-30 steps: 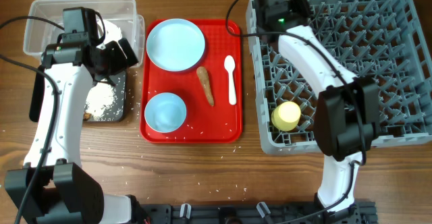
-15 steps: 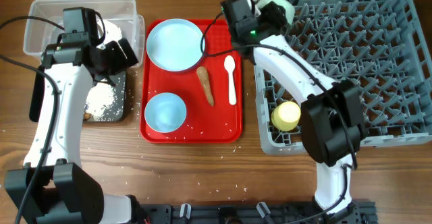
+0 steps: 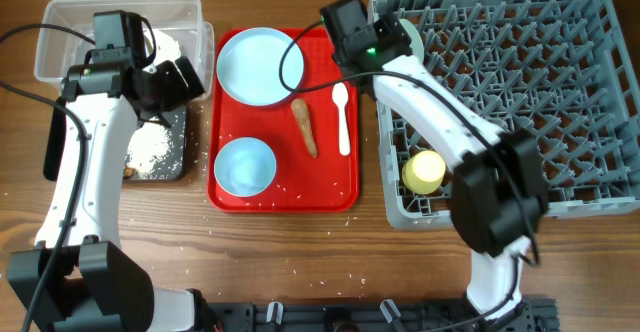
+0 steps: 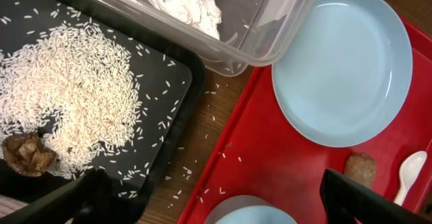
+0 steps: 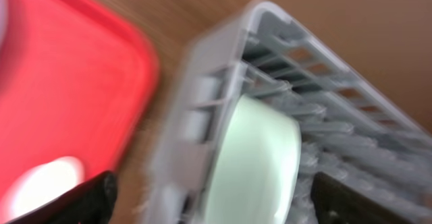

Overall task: Sort waste into correct bins and load items into the dishwasher rack
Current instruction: 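Move the right gripper back to the small blue bowl, then grasp the small blue bowl and place it in the rack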

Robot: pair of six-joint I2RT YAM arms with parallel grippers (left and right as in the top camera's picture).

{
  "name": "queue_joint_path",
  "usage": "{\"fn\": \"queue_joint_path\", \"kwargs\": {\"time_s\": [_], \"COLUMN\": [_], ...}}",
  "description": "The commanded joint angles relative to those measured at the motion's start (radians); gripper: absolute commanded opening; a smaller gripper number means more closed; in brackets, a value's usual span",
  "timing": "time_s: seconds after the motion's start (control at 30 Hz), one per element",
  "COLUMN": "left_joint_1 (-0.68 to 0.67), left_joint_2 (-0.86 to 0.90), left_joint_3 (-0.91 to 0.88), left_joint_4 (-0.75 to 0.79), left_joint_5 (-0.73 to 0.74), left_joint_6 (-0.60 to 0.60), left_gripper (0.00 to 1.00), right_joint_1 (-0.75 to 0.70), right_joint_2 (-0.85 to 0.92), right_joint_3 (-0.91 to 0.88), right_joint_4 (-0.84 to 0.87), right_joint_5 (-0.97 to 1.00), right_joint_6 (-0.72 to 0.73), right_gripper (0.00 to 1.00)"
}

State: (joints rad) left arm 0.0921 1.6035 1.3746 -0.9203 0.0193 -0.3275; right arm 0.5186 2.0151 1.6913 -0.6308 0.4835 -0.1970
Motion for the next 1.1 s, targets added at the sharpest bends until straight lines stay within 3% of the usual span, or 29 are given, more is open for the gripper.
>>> {"fn": "queue_joint_path", "kwargs": {"time_s": [0.0,0.1,0.17,0.33,0.43,0.5,0.73,0.8,0.93,1.07], "left_joint_1": [0.005,0.005,0.005,0.005,0.005,0.005,0.005,0.005,0.005,0.005], "left_joint_2": [-0.018,-0.018,-0.018,-0.018,-0.018,-0.018,-0.018,-0.018,-0.018,-0.018], "left_joint_3": [0.013,0.013,0.013,0.013,0.013,0.013,0.013,0.013,0.013,0.013], "left_joint_4": [0.002,0.002,0.002,0.002,0.002,0.002,0.002,0.002,0.002,0.002], "left_joint_5": [-0.013,-0.013,-0.013,-0.013,-0.013,-0.013,-0.013,-0.013,-0.013,-0.013], "left_joint_6": [0.006,0.006,0.006,0.006,0.006,0.006,0.006,0.006,0.006,0.006], "left_gripper": [1.0,1.0,1.0,1.0,1.0,1.0,1.0,1.0,1.0,1.0], "right_joint_1": [0.01,0.015,0.039,0.158,0.225,0.269,0.289,0.289,0.269,0.195], "right_joint_2": [-0.167,-0.151,-0.114,-0.006,0.045,0.076,0.123,0.123,0.095,-0.09], "right_joint_3": [0.013,-0.011,-0.055,-0.145,-0.147,-0.147,-0.147,-0.147,-0.146,-0.145], "right_joint_4": [-0.077,-0.084,-0.047,-0.011,-0.013,-0.017,-0.016,-0.019,-0.051,-0.175], "right_joint_5": [-0.578,-1.018,-1.088,-0.926,-0.797,-0.691,-0.665,-0.663,-0.663,-0.504], "right_joint_6": [0.168,0.334,0.417,0.682,0.749,0.784,0.829,0.832,0.832,0.827], "right_gripper": [1.0,1.0,1.0,0.67,0.43,0.39,0.22,0.04,0.04,0.04]}}
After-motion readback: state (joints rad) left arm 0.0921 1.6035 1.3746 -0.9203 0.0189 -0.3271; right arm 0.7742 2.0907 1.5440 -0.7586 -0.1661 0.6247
